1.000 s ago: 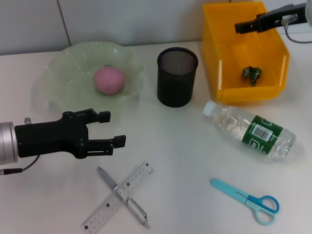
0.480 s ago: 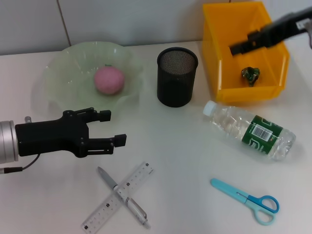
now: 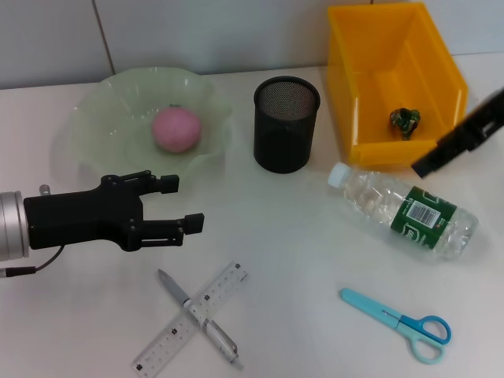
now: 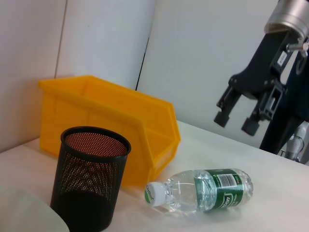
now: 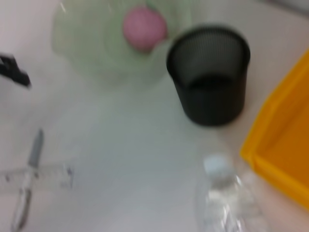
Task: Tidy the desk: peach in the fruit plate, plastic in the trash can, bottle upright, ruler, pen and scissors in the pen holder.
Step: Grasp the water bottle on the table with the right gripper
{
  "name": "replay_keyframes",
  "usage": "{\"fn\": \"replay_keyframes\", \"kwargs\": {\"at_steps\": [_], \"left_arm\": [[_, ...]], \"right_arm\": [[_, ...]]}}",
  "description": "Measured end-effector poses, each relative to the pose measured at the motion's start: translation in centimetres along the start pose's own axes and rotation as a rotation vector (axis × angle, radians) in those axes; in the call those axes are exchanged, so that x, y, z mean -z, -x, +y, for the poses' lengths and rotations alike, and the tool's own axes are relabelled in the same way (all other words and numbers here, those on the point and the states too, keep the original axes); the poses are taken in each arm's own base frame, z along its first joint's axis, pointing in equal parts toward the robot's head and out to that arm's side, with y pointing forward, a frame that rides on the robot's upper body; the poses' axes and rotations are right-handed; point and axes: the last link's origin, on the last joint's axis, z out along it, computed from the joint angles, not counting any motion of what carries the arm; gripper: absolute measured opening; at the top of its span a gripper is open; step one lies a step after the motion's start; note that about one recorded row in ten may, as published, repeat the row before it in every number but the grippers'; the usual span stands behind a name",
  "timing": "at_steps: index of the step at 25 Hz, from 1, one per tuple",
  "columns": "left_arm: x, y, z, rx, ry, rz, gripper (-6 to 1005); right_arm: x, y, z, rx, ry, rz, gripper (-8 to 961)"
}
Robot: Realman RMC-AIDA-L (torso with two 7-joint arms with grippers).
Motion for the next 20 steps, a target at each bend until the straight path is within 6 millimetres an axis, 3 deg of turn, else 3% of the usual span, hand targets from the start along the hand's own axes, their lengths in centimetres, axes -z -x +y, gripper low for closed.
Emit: {"fn": "replay_keyframes", "kwargs": {"at_steps": [20], "left_arm": [[0.0,-0.2,-0.1,0.0,-0.004,0.008,873]], "right_arm": [[-4.9,0.1,-0.5,0.084,-0.113,0.217,750]]}}
